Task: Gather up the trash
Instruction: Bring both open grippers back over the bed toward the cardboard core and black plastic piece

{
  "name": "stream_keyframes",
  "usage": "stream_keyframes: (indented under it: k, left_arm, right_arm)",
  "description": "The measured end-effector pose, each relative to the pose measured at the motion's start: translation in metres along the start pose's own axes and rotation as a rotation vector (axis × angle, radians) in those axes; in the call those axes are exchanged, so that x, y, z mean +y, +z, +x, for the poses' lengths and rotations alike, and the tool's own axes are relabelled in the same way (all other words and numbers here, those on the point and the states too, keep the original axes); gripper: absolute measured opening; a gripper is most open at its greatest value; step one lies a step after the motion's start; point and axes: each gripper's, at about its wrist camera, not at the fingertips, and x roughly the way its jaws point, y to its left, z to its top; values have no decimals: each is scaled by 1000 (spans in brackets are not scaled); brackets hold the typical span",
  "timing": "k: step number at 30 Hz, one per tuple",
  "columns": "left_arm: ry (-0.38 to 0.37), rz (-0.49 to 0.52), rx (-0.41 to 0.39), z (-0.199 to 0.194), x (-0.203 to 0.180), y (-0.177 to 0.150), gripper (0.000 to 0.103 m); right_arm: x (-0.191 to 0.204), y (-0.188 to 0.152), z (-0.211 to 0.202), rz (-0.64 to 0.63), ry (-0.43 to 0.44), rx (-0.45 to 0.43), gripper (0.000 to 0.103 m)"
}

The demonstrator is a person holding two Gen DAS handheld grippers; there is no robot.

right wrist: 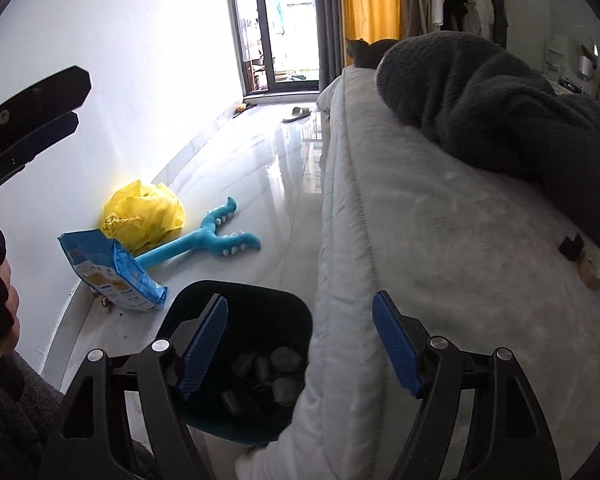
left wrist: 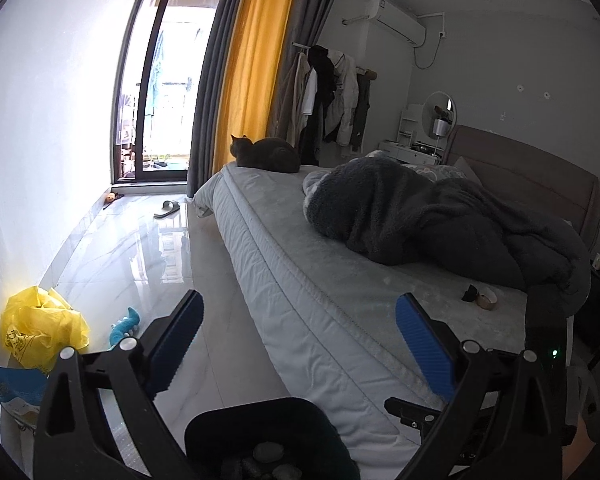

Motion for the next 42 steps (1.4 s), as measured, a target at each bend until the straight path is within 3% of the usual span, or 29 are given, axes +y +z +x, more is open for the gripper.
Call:
stream_keyframes:
  k: [22, 42]
  left_arm:
    - [-122, 67, 28, 59, -84, 10, 99]
    - [-200, 154, 72, 116, -138, 7, 99]
  right_arm:
    - [-126, -10, -52, 108, -151, -98, 79]
    - [-216, -17, -43, 167, -248, -86, 79]
